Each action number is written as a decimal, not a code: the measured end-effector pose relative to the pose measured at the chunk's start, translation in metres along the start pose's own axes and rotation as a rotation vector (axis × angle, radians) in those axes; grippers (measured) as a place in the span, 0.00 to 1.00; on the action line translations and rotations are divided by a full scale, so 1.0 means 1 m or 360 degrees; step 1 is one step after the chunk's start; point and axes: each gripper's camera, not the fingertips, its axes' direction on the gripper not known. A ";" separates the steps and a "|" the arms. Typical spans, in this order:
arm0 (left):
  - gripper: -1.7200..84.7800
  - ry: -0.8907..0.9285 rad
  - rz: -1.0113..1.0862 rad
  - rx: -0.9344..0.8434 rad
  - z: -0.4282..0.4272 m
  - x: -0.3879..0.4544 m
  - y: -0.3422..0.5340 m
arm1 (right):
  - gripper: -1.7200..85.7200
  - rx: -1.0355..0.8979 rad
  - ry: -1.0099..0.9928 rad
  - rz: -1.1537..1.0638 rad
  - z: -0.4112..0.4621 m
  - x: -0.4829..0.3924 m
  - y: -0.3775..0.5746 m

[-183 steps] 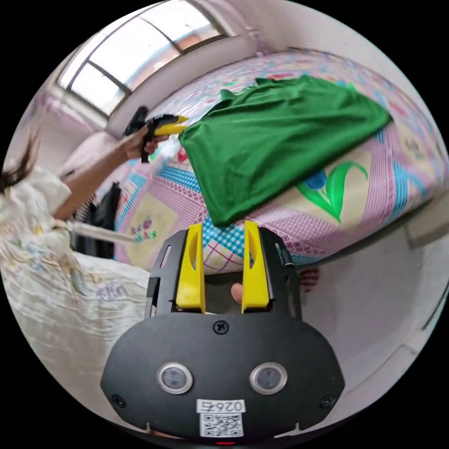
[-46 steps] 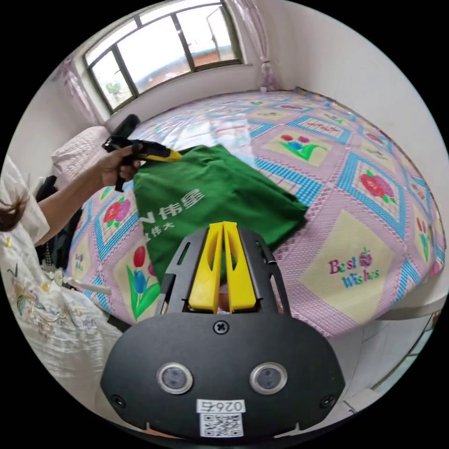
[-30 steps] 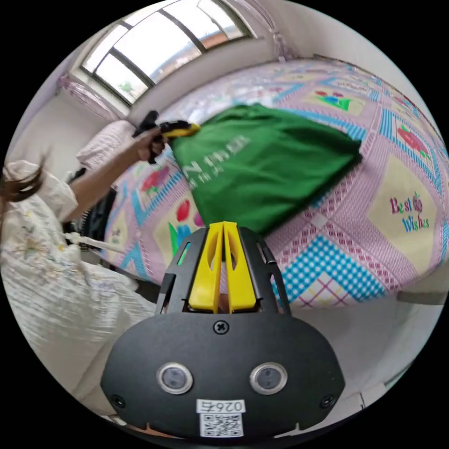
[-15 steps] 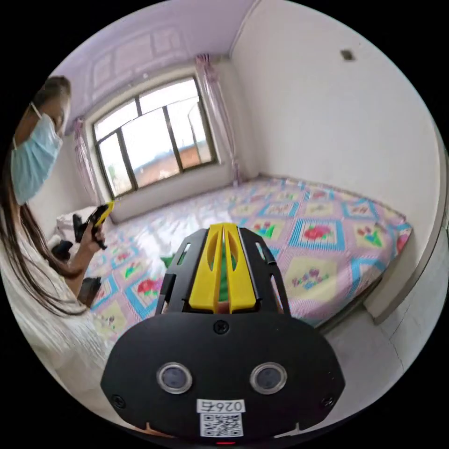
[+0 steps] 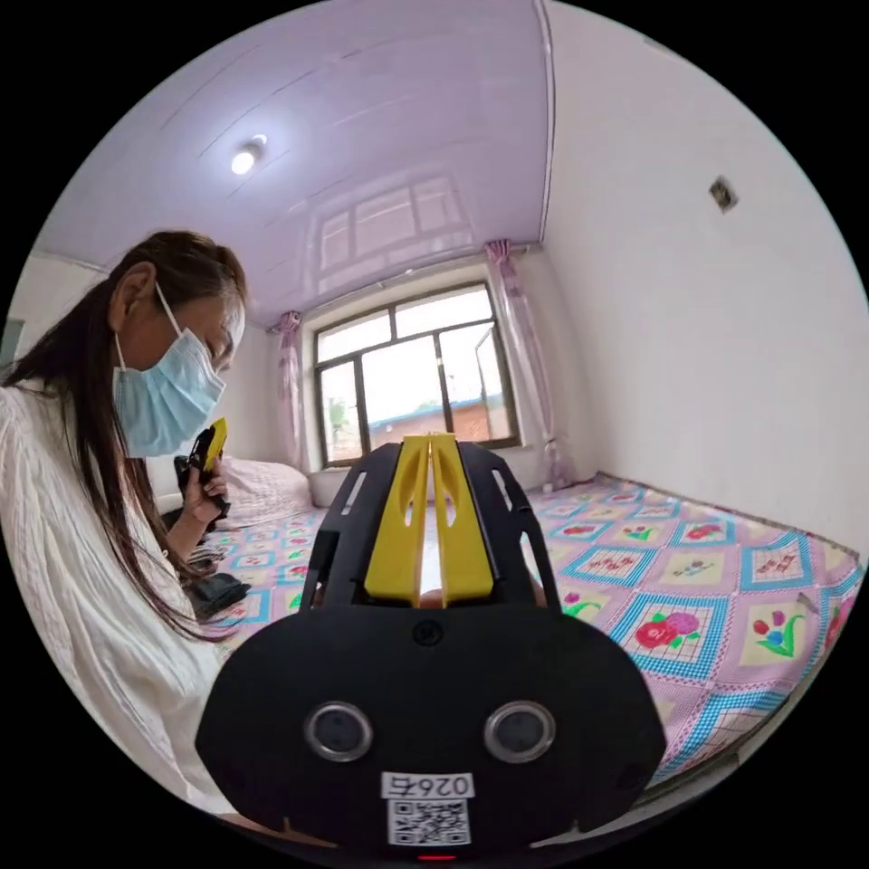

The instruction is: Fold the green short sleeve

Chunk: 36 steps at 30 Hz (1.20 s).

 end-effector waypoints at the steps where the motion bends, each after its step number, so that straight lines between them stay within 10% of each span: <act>1: 0.16 -0.0048 -0.0079 -0.0037 0.017 -0.005 0.015 | 0.02 -0.0056 -0.0031 0.0026 0.007 0.012 0.003; 8: 0.11 -0.0682 -0.0995 -0.0996 0.095 -0.060 0.176 | 0.09 -0.0975 -0.0282 0.0285 0.144 0.131 0.081; 17: 0.23 -0.0865 -0.1941 -0.1488 0.118 -0.084 0.378 | 0.13 -0.1708 -0.0502 0.0199 0.297 0.207 0.184; 36: 0.05 -0.0877 -0.2305 -0.1411 0.156 -0.202 0.418 | 0.02 -0.1977 -0.0684 0.0541 0.430 0.310 0.252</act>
